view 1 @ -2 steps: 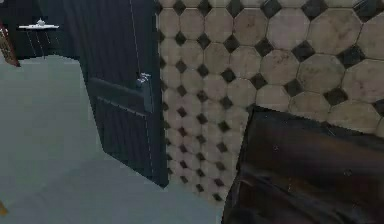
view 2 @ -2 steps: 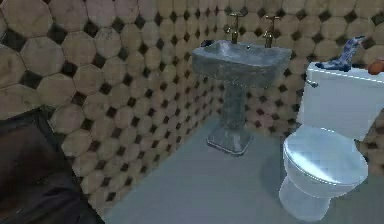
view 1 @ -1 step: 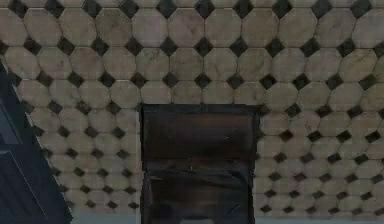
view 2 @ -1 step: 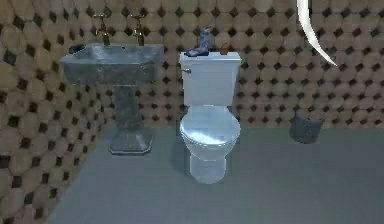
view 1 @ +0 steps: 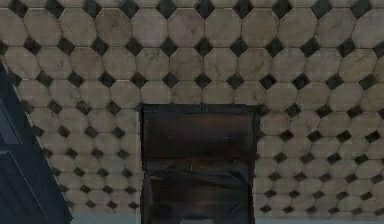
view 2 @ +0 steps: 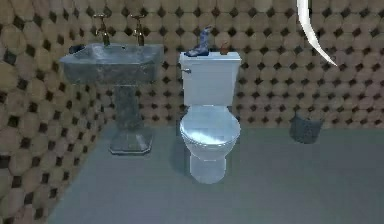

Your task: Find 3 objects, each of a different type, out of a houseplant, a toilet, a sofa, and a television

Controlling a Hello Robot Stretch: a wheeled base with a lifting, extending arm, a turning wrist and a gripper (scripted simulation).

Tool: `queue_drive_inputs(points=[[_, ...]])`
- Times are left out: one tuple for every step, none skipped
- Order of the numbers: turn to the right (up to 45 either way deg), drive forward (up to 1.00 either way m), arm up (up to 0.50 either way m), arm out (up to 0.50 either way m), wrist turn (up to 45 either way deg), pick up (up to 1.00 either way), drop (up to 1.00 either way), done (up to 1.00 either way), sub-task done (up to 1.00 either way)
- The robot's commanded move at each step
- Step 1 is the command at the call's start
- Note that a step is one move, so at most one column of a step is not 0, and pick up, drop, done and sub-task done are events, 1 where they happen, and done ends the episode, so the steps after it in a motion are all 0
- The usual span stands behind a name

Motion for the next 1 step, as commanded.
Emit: queue_drive_inputs(points=[[-45.0, 0.0, 0.0, 0.0, 0.0, 0.0, 0.0, 0.0, 0.0]])
